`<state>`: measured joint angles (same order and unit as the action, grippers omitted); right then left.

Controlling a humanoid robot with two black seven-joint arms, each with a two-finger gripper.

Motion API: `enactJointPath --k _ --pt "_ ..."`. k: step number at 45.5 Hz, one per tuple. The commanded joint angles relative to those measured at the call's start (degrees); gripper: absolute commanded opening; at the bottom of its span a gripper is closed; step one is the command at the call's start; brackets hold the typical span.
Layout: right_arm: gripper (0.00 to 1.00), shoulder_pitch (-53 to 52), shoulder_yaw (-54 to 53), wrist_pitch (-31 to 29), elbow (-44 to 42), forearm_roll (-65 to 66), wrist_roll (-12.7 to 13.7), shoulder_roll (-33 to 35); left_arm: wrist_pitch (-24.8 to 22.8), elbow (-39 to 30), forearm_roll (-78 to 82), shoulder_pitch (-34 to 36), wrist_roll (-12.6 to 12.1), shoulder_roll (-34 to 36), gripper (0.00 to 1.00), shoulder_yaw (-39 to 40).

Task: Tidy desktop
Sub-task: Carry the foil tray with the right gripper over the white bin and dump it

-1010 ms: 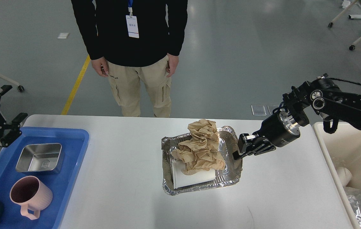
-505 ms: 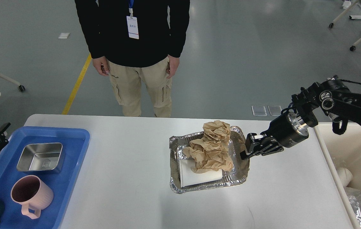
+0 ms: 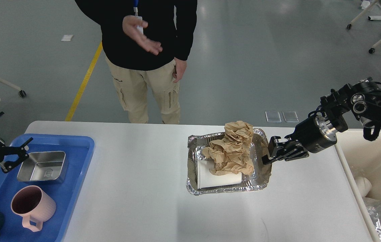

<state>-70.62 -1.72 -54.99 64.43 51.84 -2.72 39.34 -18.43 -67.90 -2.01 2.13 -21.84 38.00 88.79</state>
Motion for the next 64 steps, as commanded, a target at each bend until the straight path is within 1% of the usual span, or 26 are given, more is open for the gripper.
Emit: enactJointPath --k 1,6,10,14,16,33,47,57,64 --pt "0.0 0.1 -0.1 0.0 -0.2 -1.7 0.1 0.9 0.2 0.1 -2.6 1.3 -0.8 0.3 0.97 0.0" --pt "0.0 0.2 0.0 0.0 -0.4 -4.7 0.1 2.5 -0.8 1.5 -2.7 1.6 -0.1 0.3 0.97 0.2" --pt "0.0 0.7 0.0 0.0 -0.3 -6.2 0.1 4.7 -2.7 2.7 -2.7 1.8 0.6 0.3 0.97 0.2" --pt "0.0 1.8 0.0 0.0 -0.2 -7.7 0.1 7.1 -4.0 3.3 -2.7 1.8 3.5 0.5 0.97 -0.2" --pt "0.0 2.4 0.0 0.0 -0.2 -8.5 0.2 8.6 -4.4 3.4 -2.6 1.7 4.1 0.6 0.97 -0.5" --pt "0.0 6.0 0.3 0.1 -0.4 -15.6 0.5 22.8 -6.2 4.4 -2.4 0.9 4.9 0.8 0.97 -0.6" --pt "0.0 10.8 0.6 1.4 -2.6 -22.9 0.5 32.1 -6.4 4.4 -2.3 0.5 5.2 0.2 0.97 -0.8" --pt "0.0 15.1 0.8 1.6 -7.3 -27.9 0.5 35.2 -6.5 4.2 -2.3 0.1 5.2 0.2 0.97 0.1" --pt "0.0 19.3 0.9 2.1 -12.5 -33.3 0.5 35.5 -6.6 4.2 -2.4 -0.2 5.6 0.3 0.97 0.2"
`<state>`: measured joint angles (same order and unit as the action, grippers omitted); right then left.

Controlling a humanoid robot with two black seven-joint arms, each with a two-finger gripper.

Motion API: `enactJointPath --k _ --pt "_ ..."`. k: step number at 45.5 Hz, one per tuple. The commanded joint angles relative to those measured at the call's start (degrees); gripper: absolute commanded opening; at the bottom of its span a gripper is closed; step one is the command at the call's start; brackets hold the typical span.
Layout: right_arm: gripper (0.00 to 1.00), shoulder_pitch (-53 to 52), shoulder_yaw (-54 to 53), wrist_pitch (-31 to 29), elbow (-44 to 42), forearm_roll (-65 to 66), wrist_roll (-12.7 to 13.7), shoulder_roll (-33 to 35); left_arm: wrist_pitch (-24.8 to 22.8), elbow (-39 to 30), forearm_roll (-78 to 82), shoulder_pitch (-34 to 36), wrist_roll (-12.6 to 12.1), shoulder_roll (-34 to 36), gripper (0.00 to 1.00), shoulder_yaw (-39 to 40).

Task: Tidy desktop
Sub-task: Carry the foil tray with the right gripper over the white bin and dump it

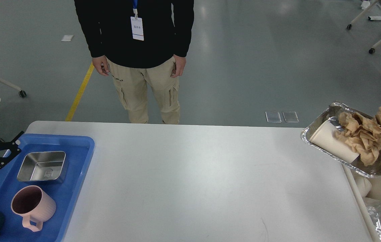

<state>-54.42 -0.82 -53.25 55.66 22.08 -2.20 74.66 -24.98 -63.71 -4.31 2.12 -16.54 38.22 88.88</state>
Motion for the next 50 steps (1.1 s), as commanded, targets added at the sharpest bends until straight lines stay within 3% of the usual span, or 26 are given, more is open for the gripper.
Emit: enactJointPath --k 1,22,50 --pt "0.0 3.6 0.0 0.4 -4.5 -4.1 0.0 0.0 -0.1 0.0 -0.1 -0.2 0.4 0.1 0.97 0.2" --pt "0.0 12.1 0.1 0.6 -17.3 -16.6 0.1 -2.6 -0.5 -0.5 0.0 -0.8 0.5 0.0 0.97 0.0" --pt "0.0 19.2 -1.0 1.0 -38.8 -23.3 0.0 -19.3 -2.5 -0.5 0.1 -3.6 0.6 0.2 0.97 0.2"
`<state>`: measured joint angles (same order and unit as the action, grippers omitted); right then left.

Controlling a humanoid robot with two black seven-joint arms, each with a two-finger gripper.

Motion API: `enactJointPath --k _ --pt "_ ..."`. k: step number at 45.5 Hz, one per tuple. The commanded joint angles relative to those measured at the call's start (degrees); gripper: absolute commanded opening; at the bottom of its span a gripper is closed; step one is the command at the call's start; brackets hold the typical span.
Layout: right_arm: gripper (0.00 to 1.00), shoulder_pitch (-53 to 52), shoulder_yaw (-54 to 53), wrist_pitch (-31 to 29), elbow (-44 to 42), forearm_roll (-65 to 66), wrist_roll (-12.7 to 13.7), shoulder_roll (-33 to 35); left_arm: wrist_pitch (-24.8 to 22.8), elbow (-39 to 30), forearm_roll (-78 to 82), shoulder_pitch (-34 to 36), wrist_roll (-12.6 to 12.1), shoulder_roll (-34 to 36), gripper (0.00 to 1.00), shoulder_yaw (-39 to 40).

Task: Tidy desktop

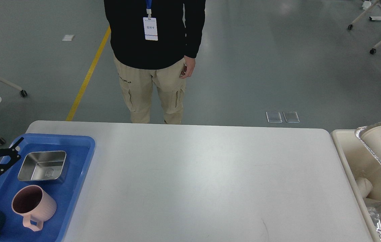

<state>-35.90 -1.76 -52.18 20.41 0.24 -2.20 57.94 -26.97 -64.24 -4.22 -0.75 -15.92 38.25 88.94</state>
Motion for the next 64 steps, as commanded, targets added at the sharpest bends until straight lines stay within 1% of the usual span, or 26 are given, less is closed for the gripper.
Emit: enactJointPath --k 1,9,14,17,19,25,28,31,33,35,36,42,47,52,64 --pt "0.0 1.0 -0.1 0.0 -4.2 -1.7 0.0 -3.0 -0.6 0.0 0.0 -0.7 0.0 0.2 0.97 0.2" --pt "0.0 2.9 -0.5 0.1 -10.0 -2.6 -0.1 -6.1 -1.1 0.1 0.0 -1.4 0.1 0.2 0.97 0.4" --pt "0.0 3.6 -0.7 1.3 -16.7 -3.0 -0.2 -9.6 -1.2 0.1 0.0 -1.8 0.5 0.2 0.97 0.9" --pt "0.06 4.3 -0.7 2.1 -20.1 -3.0 -0.3 -11.4 -1.2 0.0 0.0 -2.0 0.5 0.2 0.97 1.0" --pt "0.08 4.7 -1.0 2.2 -21.7 -3.0 -0.3 -12.0 -1.6 0.0 0.0 -2.1 0.5 0.2 0.97 1.0" --pt "0.26 6.0 -2.6 3.0 -23.1 -3.0 -0.4 -12.7 -2.2 0.1 0.0 -2.6 0.6 0.2 0.97 1.1" --pt "0.44 6.4 -3.5 3.4 -23.1 -3.0 -0.7 -12.7 -2.3 0.1 0.0 -2.9 0.6 0.2 0.97 1.2" --pt "0.6 6.5 -4.6 3.5 -23.1 -3.0 -0.7 -12.7 -2.3 0.0 0.0 -2.9 0.9 0.2 0.97 1.5" --pt "0.74 6.6 -4.9 3.5 -23.1 -2.9 -0.6 -12.8 -2.2 0.1 0.0 -2.9 0.9 0.2 0.97 1.6" --pt "0.93 6.7 -5.0 3.7 -23.3 -2.9 -0.7 -12.8 -2.2 0.1 0.0 -2.9 0.9 0.2 0.97 1.6" --pt "0.98 6.7 -5.0 3.9 -23.2 -2.9 -0.7 -12.8 -2.2 0.1 0.0 -2.9 0.9 0.2 0.97 1.7" --pt "1.0 6.7 -5.1 4.1 -23.2 -2.9 -0.7 -13.4 -2.0 0.3 0.0 -2.8 0.9 0.2 0.97 1.9" --pt "1.0 6.7 -5.6 4.1 -23.2 -2.9 -0.7 -13.6 -1.9 0.3 0.0 -2.8 0.9 0.3 0.97 1.9" --pt "1.0 6.5 -5.0 3.4 -23.1 -1.7 -0.8 -15.1 -2.0 0.5 0.1 -2.7 0.9 0.4 0.97 1.8" --pt "1.0 0.0 -5.0 3.2 -22.9 -1.7 -1.0 -16.7 -2.2 0.8 0.2 -2.5 0.8 0.5 0.97 1.8"
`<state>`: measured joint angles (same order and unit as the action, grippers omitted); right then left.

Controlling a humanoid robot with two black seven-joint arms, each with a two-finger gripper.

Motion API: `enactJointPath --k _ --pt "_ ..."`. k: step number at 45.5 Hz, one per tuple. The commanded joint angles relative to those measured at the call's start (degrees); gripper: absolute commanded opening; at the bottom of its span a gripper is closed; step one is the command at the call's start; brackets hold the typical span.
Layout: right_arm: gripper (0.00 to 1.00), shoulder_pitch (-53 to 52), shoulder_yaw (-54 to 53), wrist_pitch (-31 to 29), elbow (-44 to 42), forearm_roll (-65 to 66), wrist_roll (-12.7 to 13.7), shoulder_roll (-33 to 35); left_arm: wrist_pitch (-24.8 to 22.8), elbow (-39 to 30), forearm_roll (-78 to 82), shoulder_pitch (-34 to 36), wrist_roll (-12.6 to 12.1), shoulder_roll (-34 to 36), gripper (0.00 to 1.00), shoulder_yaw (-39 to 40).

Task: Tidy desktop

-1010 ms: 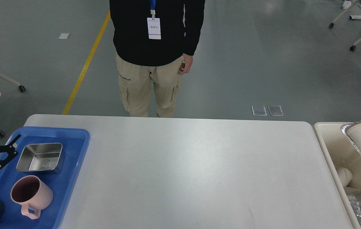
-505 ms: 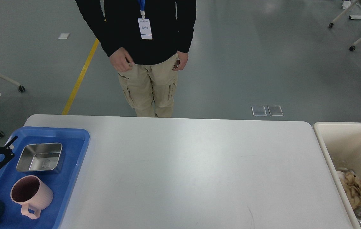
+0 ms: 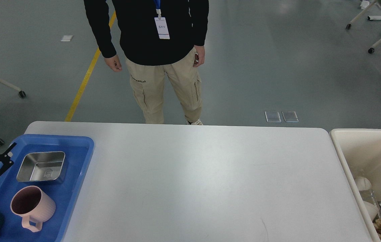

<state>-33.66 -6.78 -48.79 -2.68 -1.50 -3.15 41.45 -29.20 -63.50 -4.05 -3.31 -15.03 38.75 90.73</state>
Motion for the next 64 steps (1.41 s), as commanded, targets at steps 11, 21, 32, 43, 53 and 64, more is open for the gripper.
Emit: enactJointPath --k 11,21,32,43,53,64 --pt "1.0 -6.9 -1.6 1.7 -0.4 -1.4 0.3 -8.9 0.1 0.1 0.0 0.1 0.0 -0.5 0.97 -0.1" --pt "1.0 -8.3 -17.3 0.4 0.3 -3.6 0.3 -14.1 0.2 0.2 0.1 1.3 0.0 -0.2 0.97 -0.2" --pt "1.0 -8.4 -33.3 -5.7 13.5 -3.9 1.7 -14.9 0.2 0.3 0.1 1.5 -0.1 0.2 0.97 -0.6" --pt "1.0 -12.0 -32.9 -4.0 16.2 -2.4 3.8 -24.9 1.1 0.5 2.1 1.5 -0.2 0.4 0.97 -0.7" --pt "1.0 -13.3 -32.9 2.8 14.3 -0.8 3.8 -33.5 2.1 4.2 3.2 3.7 -0.7 0.2 0.97 -0.5" --pt "1.0 -12.2 -41.4 2.8 14.4 -2.1 3.6 -41.7 1.2 10.8 3.1 10.0 -0.7 -1.3 0.97 -1.1"
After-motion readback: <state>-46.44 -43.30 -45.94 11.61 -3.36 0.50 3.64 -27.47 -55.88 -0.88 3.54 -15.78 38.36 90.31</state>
